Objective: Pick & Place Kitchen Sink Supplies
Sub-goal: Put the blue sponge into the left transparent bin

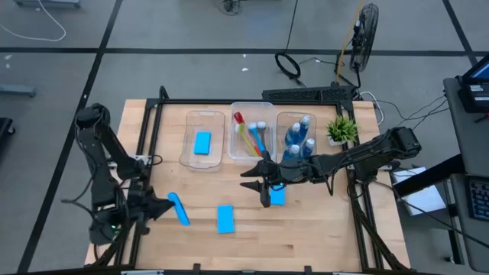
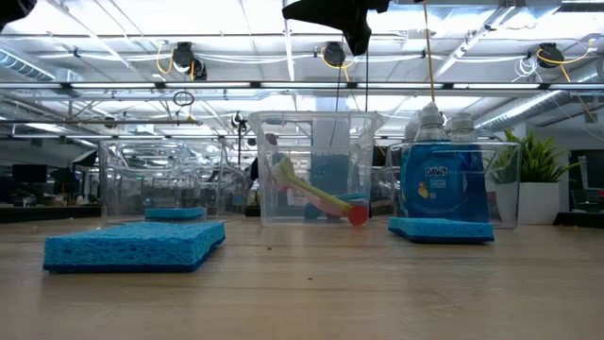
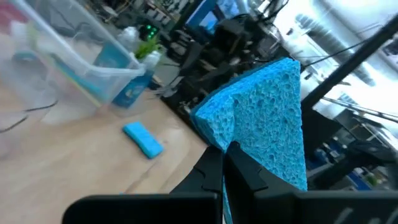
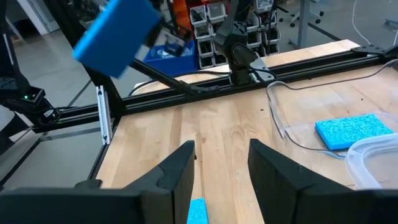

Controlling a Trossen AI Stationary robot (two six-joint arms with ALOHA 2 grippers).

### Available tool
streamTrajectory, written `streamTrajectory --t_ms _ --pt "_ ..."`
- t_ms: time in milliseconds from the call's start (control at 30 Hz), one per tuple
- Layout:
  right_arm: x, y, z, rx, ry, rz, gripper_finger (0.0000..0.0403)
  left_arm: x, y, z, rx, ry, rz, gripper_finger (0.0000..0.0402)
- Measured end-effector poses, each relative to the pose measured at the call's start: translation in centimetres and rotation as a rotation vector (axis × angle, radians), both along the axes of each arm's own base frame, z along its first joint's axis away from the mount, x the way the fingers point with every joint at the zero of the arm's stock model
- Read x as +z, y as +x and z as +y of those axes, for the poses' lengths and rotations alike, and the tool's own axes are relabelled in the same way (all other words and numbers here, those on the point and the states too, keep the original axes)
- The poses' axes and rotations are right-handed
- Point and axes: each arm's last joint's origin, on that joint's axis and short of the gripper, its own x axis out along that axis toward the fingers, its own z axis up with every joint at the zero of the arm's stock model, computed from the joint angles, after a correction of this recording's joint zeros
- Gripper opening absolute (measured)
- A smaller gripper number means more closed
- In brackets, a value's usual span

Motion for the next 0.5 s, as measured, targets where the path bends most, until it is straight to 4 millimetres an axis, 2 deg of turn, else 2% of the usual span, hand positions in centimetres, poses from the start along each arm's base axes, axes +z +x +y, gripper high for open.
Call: streamTrajectory --t_ms 167,300,400,500 --pt "0.0 0.0 -0.1 -0.001 -0.004 -0.001 0.0134 2.4 -0.3 -0.7 -0.059 0.0 -0.013 0.0" --pt "0.0 0.0 -0.1 -0.002 -0.005 0.0 0.0134 5.1 -0.1 -1.0 -0.155 -0.015 -0.067 0.0" --pt "0.0 0.0 -0.1 -0.002 -0.005 -0.001 0.0134 7.4 0.3 -0.4 -0.231 0.024 -0.181 0.0" --pt "0.0 0.0 -0.1 -0.002 -0.006 -0.001 0.0134 9.4 0.6 0.5 -0.296 0.172 -0.373 0.0"
